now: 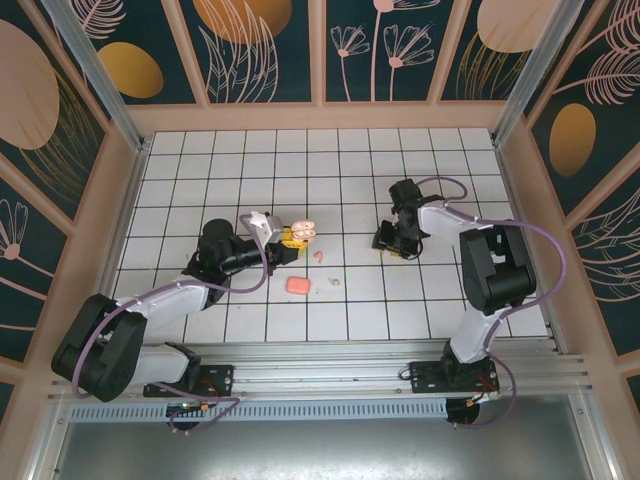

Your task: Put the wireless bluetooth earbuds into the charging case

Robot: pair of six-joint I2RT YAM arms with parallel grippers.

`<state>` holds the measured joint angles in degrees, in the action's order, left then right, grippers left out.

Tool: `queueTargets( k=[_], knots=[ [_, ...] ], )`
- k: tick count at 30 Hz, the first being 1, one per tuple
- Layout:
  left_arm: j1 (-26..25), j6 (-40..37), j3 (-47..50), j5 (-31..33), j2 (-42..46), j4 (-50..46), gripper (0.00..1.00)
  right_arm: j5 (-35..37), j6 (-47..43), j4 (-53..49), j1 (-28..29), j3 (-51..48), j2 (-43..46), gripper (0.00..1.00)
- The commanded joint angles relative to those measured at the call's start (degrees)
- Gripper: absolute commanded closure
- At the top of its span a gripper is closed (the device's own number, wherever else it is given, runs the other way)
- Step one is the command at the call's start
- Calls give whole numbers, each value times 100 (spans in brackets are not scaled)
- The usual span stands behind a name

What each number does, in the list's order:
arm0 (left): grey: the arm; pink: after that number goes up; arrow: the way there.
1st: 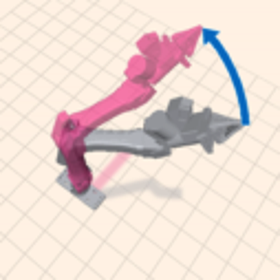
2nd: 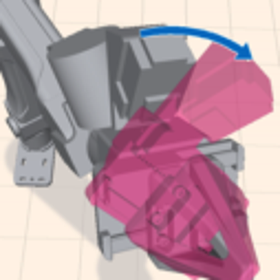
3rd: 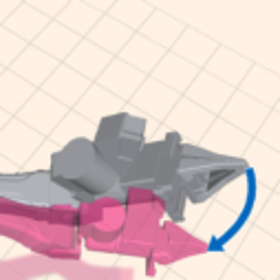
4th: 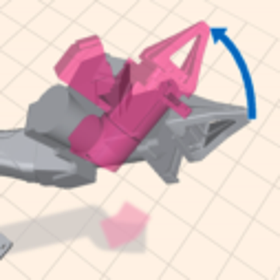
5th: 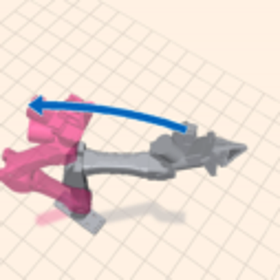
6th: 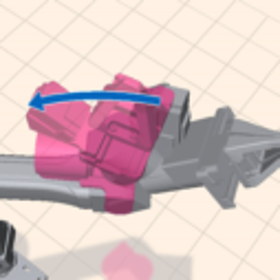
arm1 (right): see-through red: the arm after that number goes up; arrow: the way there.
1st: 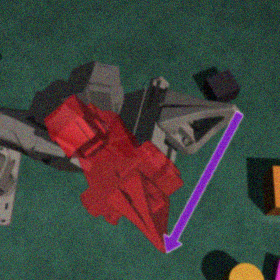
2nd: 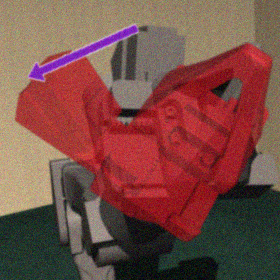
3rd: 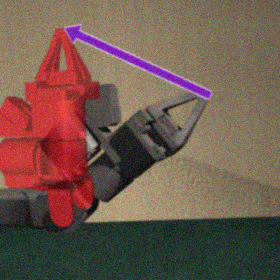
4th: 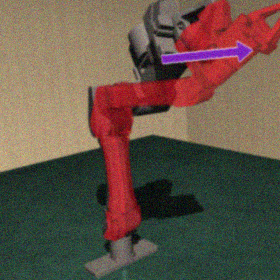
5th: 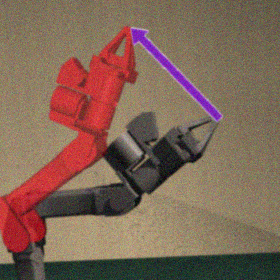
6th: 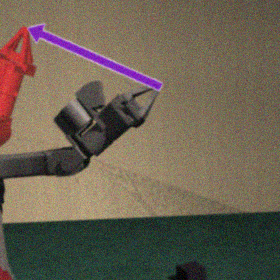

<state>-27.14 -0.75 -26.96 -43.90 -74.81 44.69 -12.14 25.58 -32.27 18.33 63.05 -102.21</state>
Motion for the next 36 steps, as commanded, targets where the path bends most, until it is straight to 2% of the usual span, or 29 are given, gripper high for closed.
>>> queueTargets(
  k=[1, 6, 11, 19, 36],
  knots=[
    [-29, -123, -133, 26, 124, -50, 88, -127, -106, 184, -40, 238, -210, 55],
    [-29, -162, -149, 42, 137, -118, 88, -45, -231, 33, -40, 477, -397, 55],
    [-29, -180, -160, 48, 141, -154, 88, 623, -521, -696, 32, 776, -376, 56],
    [-28, -170, -196, -11, 80, -146, 89, 1268, -1152, -1638, 170, 1201, -376, 55],
    [-29, -208, -143, 4, 152, -153, 89, 1045, -1679, -1512, 377, 1611, -1049, 59]
  ],
)
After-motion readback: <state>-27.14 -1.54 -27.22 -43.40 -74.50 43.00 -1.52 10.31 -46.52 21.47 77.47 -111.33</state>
